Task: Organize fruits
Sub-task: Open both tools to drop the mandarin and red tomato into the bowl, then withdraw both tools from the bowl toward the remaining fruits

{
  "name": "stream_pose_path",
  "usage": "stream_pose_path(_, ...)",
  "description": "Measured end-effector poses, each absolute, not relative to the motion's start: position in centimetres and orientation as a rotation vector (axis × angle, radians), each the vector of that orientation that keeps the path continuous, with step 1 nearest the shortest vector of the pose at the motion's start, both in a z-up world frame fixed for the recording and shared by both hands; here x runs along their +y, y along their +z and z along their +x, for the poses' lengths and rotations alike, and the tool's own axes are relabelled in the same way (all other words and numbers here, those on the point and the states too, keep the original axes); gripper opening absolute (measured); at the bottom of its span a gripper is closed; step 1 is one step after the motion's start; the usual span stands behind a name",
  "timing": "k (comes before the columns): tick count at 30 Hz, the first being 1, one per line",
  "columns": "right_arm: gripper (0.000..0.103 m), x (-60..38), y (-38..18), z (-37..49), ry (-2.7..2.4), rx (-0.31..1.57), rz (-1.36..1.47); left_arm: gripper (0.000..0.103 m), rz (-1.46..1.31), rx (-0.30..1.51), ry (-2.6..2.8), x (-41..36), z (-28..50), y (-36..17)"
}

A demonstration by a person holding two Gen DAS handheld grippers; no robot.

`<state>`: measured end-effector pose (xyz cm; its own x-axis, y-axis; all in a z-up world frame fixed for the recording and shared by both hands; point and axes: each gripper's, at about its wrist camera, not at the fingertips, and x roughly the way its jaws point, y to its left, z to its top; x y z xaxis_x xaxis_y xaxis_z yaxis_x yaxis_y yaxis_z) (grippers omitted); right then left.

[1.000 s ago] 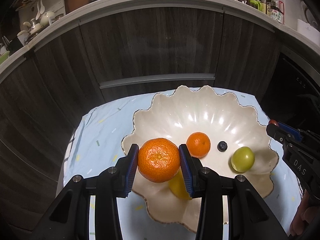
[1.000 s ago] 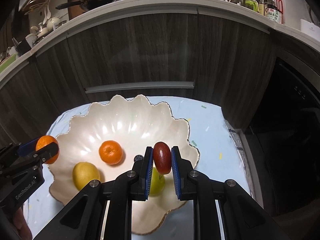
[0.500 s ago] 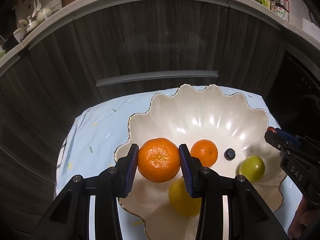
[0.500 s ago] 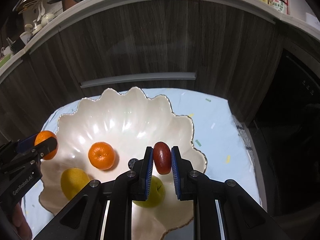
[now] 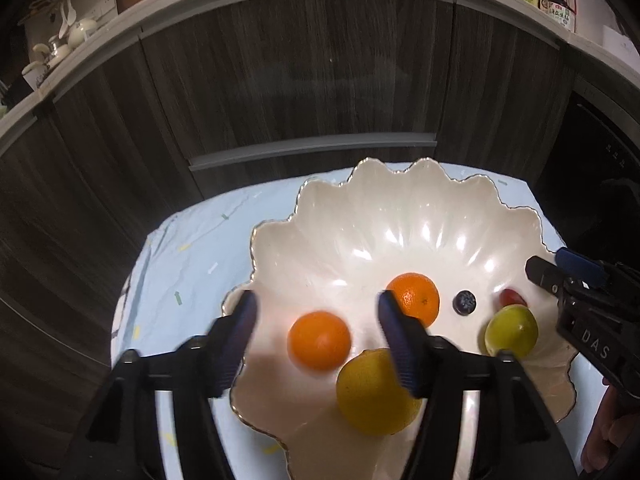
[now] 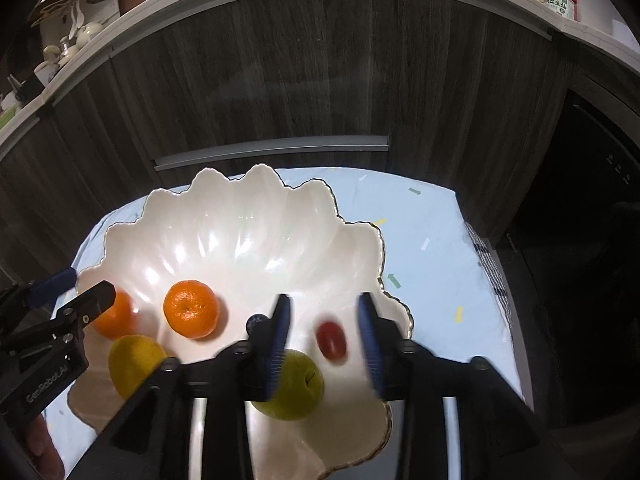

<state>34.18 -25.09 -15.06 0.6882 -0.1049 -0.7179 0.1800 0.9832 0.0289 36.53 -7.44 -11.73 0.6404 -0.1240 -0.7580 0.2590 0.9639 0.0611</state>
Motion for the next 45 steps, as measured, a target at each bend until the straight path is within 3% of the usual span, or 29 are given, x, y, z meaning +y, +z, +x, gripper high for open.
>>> stream_pose_path(4,0.054,-25.2,-14.9,34.0,-0.166,0.791,0.105,0.068,0.173,0.847,-0.221,-7.4,36.3,-11.5)
stream_pose_path(6,0.069,-25.2,-14.8,33.8,-0.177,0.786,0.105,0.071,0.171,0.843,-0.218,-7.3,36.1,-11.4)
stream_pose_path(8,0.072,-25.2,-14.5,33.4,-0.187,0.777,0.101,0.074,0.169,0.842,-0.217,-7.3,35.9,-11.3)
stream_pose_path(45,0.072,-23.2,-9.5,21.3,-0.178,0.694,0.150,0.075,0.169,0.774,-0.200,-6.2,25.1,-4.9)
